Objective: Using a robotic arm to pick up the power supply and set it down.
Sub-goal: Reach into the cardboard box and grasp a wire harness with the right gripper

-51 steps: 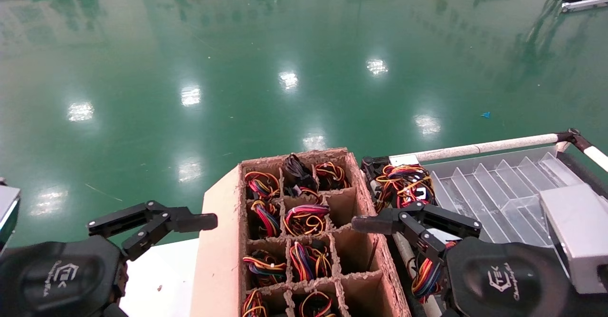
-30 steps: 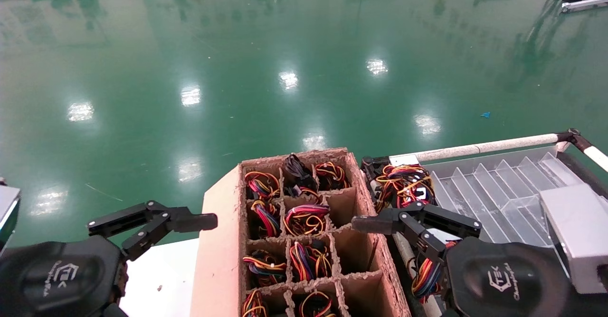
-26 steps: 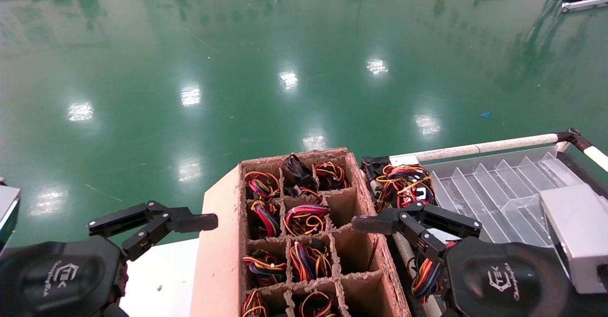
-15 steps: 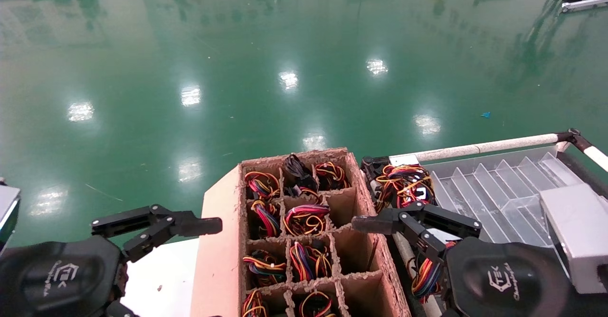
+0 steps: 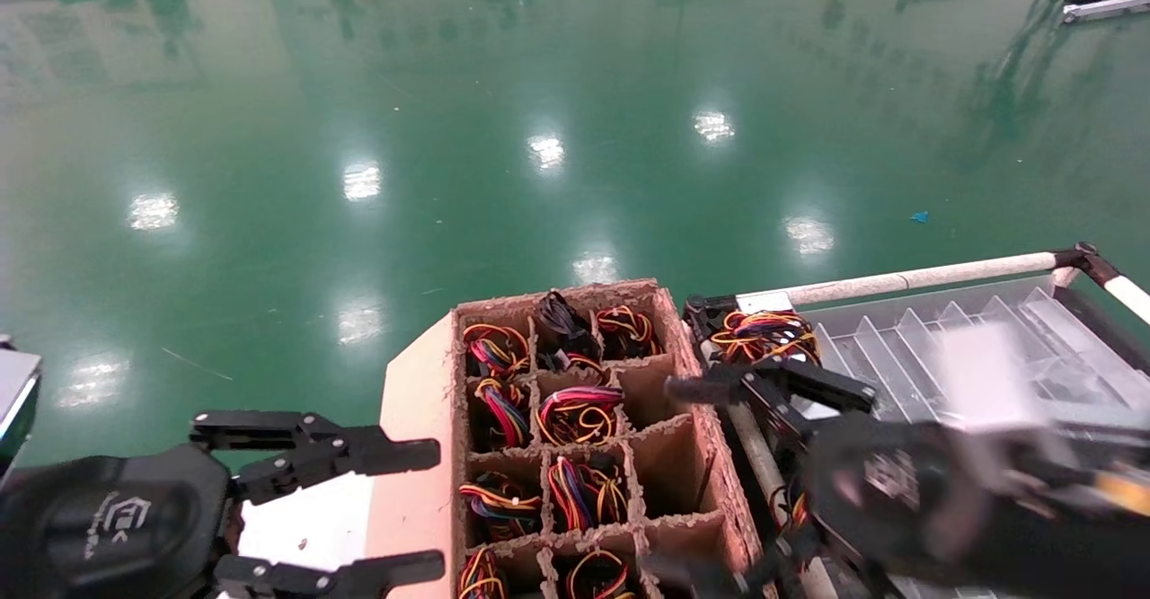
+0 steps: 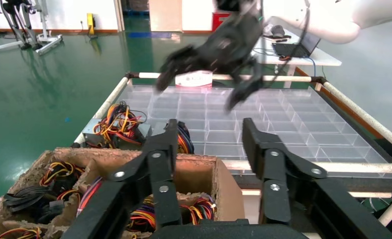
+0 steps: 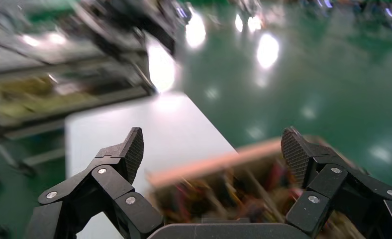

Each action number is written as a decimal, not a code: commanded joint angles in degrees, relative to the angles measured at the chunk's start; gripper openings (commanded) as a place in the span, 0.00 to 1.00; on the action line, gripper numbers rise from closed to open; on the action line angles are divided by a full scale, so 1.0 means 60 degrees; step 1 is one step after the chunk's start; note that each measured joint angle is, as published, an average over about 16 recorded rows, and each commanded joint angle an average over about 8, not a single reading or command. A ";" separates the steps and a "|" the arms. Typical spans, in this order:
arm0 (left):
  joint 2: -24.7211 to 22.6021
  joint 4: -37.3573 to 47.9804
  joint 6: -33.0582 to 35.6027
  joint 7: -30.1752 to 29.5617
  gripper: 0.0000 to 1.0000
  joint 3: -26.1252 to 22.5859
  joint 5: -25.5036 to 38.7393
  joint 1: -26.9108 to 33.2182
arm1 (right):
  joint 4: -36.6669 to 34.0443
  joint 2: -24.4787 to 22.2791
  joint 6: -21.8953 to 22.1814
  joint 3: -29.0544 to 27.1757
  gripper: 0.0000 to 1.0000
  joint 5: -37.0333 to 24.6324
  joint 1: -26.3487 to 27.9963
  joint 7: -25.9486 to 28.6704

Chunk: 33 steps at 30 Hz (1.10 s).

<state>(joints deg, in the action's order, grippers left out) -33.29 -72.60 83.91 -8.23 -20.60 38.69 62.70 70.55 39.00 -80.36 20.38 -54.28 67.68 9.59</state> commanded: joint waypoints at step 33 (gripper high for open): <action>0.0001 0.0001 -0.0001 0.0002 0.13 -0.0004 -0.0002 0.0002 | -0.6367 0.5107 0.3924 0.3007 0.08 -0.7280 0.4714 -0.2158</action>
<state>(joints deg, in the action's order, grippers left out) -33.29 -72.59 83.91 -8.21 -20.62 38.68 62.71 32.49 69.43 -56.76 38.33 -97.80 95.86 -3.38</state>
